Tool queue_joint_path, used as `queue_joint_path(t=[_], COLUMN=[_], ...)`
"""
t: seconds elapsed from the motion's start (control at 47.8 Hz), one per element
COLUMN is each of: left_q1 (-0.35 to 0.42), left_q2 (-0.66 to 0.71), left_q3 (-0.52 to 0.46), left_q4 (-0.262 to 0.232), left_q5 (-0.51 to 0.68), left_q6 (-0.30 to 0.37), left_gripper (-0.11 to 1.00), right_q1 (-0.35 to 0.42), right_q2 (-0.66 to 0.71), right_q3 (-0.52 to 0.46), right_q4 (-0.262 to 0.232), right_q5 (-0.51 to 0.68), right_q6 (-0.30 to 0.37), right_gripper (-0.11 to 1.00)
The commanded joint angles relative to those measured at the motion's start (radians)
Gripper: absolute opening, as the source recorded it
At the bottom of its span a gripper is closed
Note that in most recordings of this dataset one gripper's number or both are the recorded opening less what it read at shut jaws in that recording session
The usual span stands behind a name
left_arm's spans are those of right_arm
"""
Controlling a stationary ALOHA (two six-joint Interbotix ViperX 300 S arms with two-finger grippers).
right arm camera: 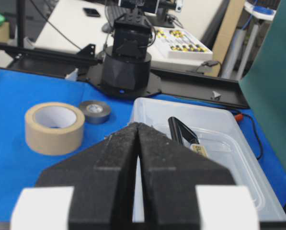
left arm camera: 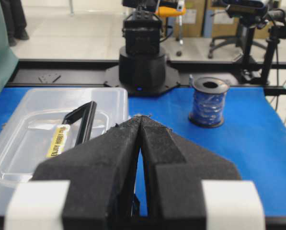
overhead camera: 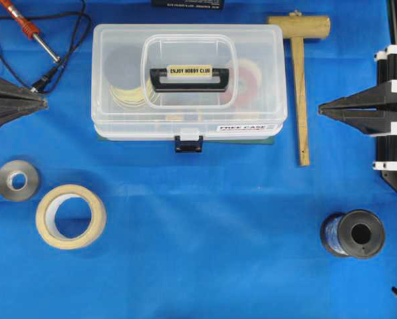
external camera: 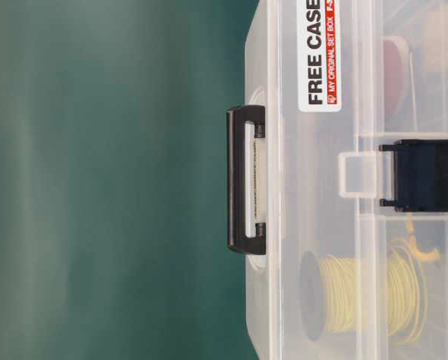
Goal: Open the tool box with both arms.
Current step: 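Move both grippers inward to the left and right sides of the clear lid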
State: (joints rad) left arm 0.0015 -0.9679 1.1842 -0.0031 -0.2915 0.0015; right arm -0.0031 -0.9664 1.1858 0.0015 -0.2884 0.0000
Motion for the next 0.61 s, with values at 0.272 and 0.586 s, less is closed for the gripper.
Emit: queue_joint_path(t=[0.272, 0.586], left_q1=[0.046, 0.201], left_q2=[-0.003, 0.018], left_q3=[-0.029, -0.023], left_q4=[-0.032, -0.032], left_q5=[0.060, 0.176], left_q6=[0.052, 0.058], left_gripper=[0.00, 0.04], right_q1=[-0.081, -0.207], right_q2=[-0.006, -0.003], right_q3=[-0.078, -0.081], right_q4=[0.012, 0.032], right_q5=[0.117, 0.262], right_q6=[0.012, 0.012], right_gripper=[0.00, 0.24])
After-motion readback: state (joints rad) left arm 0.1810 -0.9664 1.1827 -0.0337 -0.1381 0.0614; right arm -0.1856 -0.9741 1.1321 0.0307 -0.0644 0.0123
